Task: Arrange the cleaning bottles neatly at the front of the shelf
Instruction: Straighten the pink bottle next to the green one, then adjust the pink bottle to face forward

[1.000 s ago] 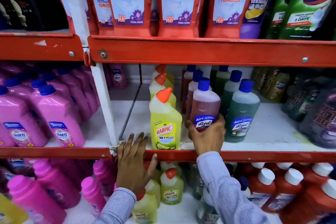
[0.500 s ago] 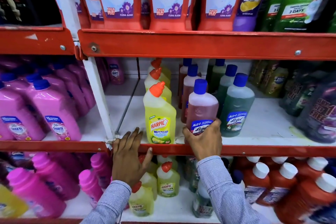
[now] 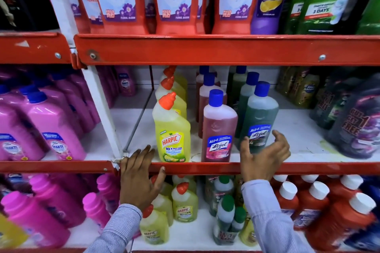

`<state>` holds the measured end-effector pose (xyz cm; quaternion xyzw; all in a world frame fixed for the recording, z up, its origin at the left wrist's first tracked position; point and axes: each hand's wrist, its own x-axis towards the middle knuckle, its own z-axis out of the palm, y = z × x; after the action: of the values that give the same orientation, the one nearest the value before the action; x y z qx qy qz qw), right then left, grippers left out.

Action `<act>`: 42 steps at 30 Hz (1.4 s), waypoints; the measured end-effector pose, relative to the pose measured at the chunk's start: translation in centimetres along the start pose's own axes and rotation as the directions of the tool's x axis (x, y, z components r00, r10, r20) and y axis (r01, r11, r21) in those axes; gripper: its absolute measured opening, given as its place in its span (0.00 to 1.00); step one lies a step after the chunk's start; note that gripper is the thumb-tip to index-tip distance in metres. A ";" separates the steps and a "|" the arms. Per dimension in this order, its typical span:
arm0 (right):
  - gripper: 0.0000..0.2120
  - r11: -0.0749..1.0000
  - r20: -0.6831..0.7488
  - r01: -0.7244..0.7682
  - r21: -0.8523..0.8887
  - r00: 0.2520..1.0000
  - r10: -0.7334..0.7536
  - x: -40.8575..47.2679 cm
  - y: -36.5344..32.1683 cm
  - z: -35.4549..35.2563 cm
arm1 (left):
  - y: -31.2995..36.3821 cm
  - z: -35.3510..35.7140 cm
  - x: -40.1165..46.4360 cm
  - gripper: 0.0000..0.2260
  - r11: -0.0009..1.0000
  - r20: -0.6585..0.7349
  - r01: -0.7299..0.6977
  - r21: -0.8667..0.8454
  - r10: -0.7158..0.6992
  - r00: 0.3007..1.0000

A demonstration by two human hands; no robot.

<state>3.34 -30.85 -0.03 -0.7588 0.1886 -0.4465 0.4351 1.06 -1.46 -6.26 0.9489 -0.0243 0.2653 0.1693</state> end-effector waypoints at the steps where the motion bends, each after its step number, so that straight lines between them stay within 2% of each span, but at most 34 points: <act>1: 0.37 0.998 0.048 -0.035 -0.046 0.998 0.037 1.0 0.3 0.3 | 0.0 0.0 0.0 0.28 1.000 0.005 -0.002 0.001 0.002 1.000; 4: 0.48 0.990 0.199 -0.125 -0.072 0.970 0.137 3.1 0.4 1.1 | 0.3 -0.1 0.0 0.29 1.000 0.007 0.006 0.003 -0.006 1.000; 9: 0.46 0.988 0.247 -0.142 -0.058 0.957 0.152 4.0 0.4 1.4 | 0.6 -0.2 -0.1 0.29 1.000 0.001 0.016 0.007 -0.016 1.000; 16: 0.44 0.993 0.230 -0.078 -0.092 0.968 0.097 3.0 1.2 0.0 | 0.6 -0.2 -0.1 0.28 1.000 0.008 0.015 0.021 -0.015 1.000; 23: 0.45 0.991 0.213 -0.085 -0.099 0.971 0.105 2.0 1.6 -1.1 | 0.5 0.0 0.0 0.28 1.000 -0.006 0.012 0.020 -0.012 1.000; 27: 0.49 0.993 0.228 -0.080 -0.085 0.969 0.097 1.8 1.6 -1.5 | 0.3 0.2 0.0 0.27 1.000 -0.008 0.000 0.022 0.000 1.000; 29: 0.51 0.995 0.156 -0.061 -0.079 0.985 0.072 1.2 1.2 -2.0 | 0.3 0.2 0.0 0.27 1.000 -0.021 -0.003 0.009 0.003 1.000; 31: 0.47 0.998 0.002 0.037 -0.054 0.999 -0.037 0.2 0.3 -2.6 | 0.2 0.3 0.0 0.27 1.000 -0.032 -0.003 -0.010 0.003 0.999; 33: 0.36 0.984 -0.142 0.177 0.021 0.975 -0.172 -1.3 -0.8 -2.9 | 0.3 0.3 0.0 0.27 1.000 -0.030 -0.003 -0.013 0.003 1.000; 36: 0.18 0.910 -0.209 0.390 0.140 0.910 -0.358 -3.5 -2.8 -2.7 | 0.1 0.1 0.0 0.26 1.000 -0.016 -0.011 -0.011 0.011 1.000; 39: 0.08 0.834 -0.026 0.484 0.263 0.868 -0.496 -5.3 -4.0 -1.3 | 0.2 -0.3 0.0 0.25 0.999 -0.008 -0.022 -0.030 0.022 1.000; 42: 0.11 0.865 0.280 0.404 0.297 0.829 -0.483 -6.9 -4.9 0.6 | 0.3 -1.1 0.3 0.26 0.991 -0.022 0.003 -0.135 -0.006 1.000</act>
<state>-0.32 -23.22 0.41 -0.7937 -0.1248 -0.4141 0.4277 0.73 -1.35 -5.12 0.9322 -0.0382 0.2734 0.2339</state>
